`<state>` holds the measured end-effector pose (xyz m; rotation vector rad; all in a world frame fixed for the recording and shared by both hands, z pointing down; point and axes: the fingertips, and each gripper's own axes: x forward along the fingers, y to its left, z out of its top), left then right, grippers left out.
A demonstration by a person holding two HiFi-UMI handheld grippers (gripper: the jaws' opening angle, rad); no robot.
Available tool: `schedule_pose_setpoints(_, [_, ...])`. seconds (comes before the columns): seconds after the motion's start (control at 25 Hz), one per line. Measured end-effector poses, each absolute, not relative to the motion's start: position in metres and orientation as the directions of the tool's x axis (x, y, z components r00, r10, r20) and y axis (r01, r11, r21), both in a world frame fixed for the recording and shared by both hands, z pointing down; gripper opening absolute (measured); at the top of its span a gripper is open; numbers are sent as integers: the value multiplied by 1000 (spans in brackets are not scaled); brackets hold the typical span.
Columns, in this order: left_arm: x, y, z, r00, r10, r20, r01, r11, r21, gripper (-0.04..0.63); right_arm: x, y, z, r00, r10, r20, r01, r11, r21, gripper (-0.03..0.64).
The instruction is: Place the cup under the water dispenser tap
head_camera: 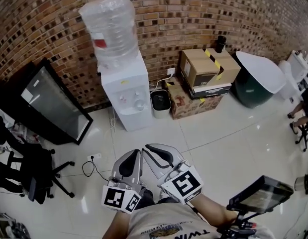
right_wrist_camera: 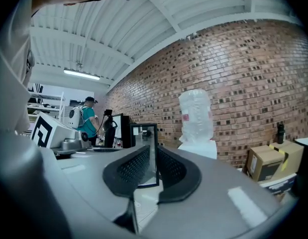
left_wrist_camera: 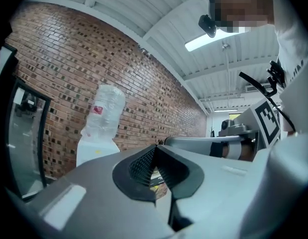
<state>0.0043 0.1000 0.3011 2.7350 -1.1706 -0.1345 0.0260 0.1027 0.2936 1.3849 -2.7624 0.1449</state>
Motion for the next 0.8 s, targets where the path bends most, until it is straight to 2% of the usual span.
schedule_pose_setpoints(0.36, [-25,112,308,721,-693,15,-682,-705,193,0,5,114,292,-547,-830,109,-837,544,-56,41])
schedule_pose_setpoints(0.52, [-37,110,307,725,-689,12,-677,-709,195,0,-6,114,292,-535,-837,113,-844,533,-52,6])
schedule_pose_setpoints(0.8, [-38,112,302,745,-667,0,-655,-732,187,0,-10,116,296,-513,-849,125,-858,510,-59,5])
